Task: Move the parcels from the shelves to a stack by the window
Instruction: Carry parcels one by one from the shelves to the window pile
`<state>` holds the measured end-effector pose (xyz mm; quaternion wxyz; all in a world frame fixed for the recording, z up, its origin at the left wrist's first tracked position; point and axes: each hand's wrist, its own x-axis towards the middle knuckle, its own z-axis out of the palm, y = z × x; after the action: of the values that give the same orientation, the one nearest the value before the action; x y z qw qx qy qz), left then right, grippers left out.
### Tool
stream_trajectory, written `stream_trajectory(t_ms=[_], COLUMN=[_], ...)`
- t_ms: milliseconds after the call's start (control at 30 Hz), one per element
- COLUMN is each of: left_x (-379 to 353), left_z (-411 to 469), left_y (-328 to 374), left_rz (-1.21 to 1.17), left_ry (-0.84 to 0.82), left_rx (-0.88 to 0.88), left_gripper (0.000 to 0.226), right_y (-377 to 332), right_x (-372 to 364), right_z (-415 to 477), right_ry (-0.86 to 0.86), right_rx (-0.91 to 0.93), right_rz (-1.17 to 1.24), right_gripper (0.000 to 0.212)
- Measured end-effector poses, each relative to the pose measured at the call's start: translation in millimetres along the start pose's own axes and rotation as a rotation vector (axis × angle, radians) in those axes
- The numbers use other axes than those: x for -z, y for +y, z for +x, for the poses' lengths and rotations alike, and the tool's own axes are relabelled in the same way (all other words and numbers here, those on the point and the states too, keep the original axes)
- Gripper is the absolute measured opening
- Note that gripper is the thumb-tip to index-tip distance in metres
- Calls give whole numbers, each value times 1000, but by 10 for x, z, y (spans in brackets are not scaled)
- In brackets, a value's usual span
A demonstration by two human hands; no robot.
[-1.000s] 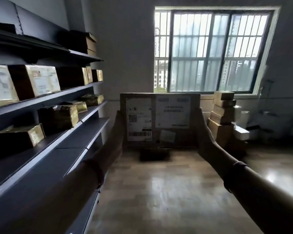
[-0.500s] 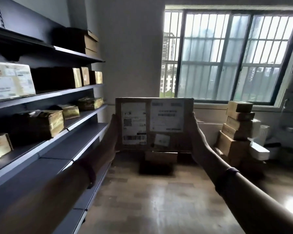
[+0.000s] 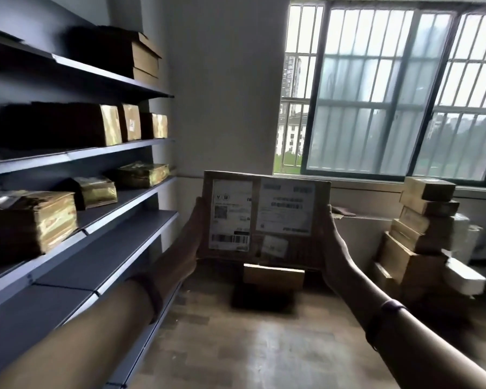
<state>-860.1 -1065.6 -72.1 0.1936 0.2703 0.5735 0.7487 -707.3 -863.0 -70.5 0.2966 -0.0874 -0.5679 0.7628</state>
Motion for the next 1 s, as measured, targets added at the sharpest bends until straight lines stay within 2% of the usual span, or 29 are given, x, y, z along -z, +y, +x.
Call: stream_trajectory(t_ms=[100,300,700,1000], left_x=[73,300,304,15], left_z=[558,1809,3625,5544], left_y=[-98,-279,-745,-1201], left_rz=[44,-14,-3,-65], left_ry=[-24,-39,-137,2], left_rx=[5,51,17,86], left_gripper=[65,66,62,66], right_y=[169,464,777,1014], right_x=[-53,-81,237,764], right_z=[541,1688,3605,5473], right_ry=[47,84,145,156], right_rx=[-21,-46,-37,-19], right_rz=[-46,-47,-124,-161], right_gripper=[66,72,67,79])
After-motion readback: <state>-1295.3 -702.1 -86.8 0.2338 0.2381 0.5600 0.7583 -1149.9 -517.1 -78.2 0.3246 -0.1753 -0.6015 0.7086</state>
